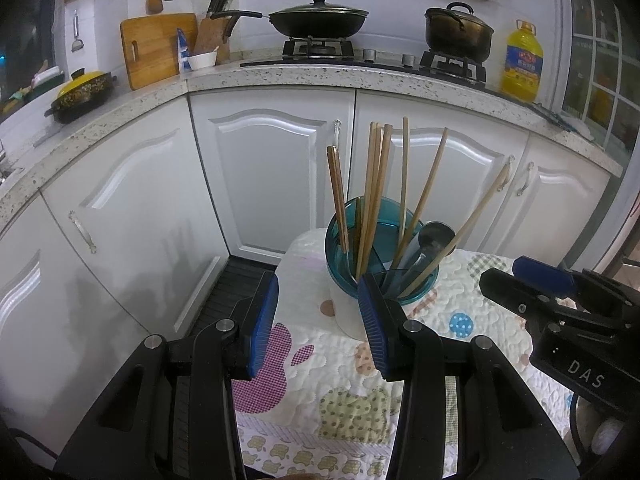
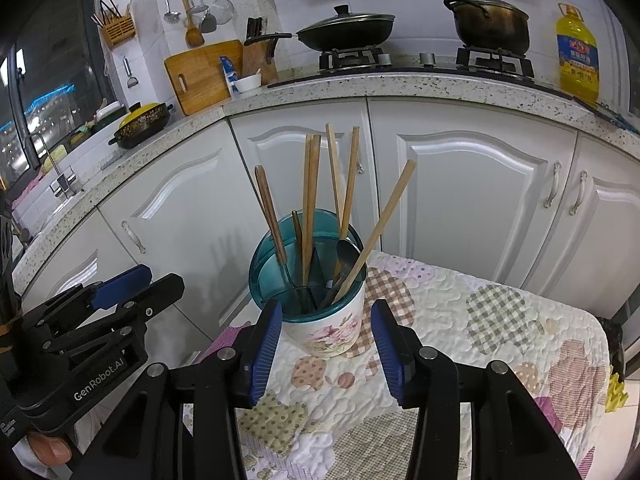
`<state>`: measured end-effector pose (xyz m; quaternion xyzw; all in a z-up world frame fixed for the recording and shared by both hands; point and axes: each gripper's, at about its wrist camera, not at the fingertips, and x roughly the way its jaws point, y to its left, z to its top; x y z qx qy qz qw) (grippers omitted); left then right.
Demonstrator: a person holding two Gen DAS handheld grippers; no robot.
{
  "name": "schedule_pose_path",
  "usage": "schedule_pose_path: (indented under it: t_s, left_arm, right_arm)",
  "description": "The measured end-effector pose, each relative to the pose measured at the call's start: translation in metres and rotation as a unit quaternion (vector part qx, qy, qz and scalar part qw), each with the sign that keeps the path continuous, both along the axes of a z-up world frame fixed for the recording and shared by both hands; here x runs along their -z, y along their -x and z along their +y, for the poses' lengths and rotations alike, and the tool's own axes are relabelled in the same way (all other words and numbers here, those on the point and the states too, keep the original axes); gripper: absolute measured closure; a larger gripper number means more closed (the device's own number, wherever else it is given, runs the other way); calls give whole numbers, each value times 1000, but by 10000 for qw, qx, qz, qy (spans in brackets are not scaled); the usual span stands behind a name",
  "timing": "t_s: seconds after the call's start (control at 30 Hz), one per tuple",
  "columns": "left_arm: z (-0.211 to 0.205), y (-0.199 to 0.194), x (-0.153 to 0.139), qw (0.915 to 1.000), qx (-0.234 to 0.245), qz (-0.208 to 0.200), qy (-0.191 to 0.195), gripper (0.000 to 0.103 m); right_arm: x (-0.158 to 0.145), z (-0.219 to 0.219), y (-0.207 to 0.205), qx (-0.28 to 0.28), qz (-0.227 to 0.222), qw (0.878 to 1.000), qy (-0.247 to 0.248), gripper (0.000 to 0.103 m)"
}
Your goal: Organize utensils
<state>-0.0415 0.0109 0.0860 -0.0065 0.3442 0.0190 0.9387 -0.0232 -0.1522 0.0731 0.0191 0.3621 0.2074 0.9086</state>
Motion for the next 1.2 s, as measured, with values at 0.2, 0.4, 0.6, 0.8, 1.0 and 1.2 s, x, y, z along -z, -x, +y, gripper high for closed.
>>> schedule_pose_path:
  t_s: [0.2,0.4,0.6,0.8,1.0,1.2]
  left_arm:
    - [0,1,-1,10000,8,-19,3,62]
    - [1,2,-2,10000,4,-14,-25,62]
    - [1,2,-2,10000,-3,-21,-28,62]
    - [0,3,-2,10000,22,-29,-36,62]
    - [1,1,-5,10000,27,-53,-64,62]
    - [1,1,-5,10000,24,-59,-76,62]
  right_arm:
    - [0,3,0,-22,-20,10000,32,58]
    - [0,5,0,-49,-29,10000,52,56]
    - [-1,5,-2,-43,-21,10000,35,55]
    - [-2,7,-3,-69,-23,9999,70,55]
    - [-1,8,-4,-92,-6,9999,76,55]
    - [-2,9,-3,-100,-18,9999,90,54]
